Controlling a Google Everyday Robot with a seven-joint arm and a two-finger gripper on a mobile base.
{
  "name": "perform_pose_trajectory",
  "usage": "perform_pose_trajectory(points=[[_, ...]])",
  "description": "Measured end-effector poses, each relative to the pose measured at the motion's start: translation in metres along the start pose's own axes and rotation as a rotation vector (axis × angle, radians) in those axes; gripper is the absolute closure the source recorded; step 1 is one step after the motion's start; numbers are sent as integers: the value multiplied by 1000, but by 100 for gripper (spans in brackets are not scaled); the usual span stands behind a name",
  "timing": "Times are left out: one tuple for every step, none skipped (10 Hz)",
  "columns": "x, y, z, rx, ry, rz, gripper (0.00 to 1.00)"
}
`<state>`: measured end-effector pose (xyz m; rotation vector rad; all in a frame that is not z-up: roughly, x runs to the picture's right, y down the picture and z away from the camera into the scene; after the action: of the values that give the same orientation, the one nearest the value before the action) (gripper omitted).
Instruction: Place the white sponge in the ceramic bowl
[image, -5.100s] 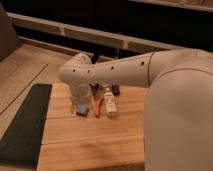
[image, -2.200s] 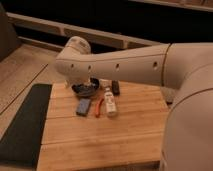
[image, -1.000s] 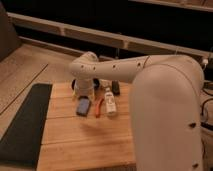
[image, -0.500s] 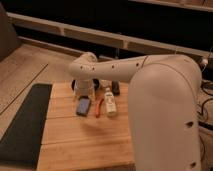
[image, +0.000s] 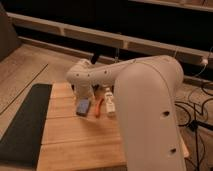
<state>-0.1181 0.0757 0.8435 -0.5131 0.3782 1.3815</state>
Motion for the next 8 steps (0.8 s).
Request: perform_pose_trajectory(points=[[-8, 1, 7, -11, -8, -3, 35], [-14, 3, 13, -26, -15, -3, 35], [-19, 5, 17, -39, -18, -5, 35], [-22, 9, 24, -57, -14, -9, 35], [-22, 11, 29, -67, -8, -10, 35], [-21, 13, 36, -81, 6, -9, 35], [-19, 14, 43, -89, 19, -9, 35], [-17, 15, 50, -96, 36, -10, 35]])
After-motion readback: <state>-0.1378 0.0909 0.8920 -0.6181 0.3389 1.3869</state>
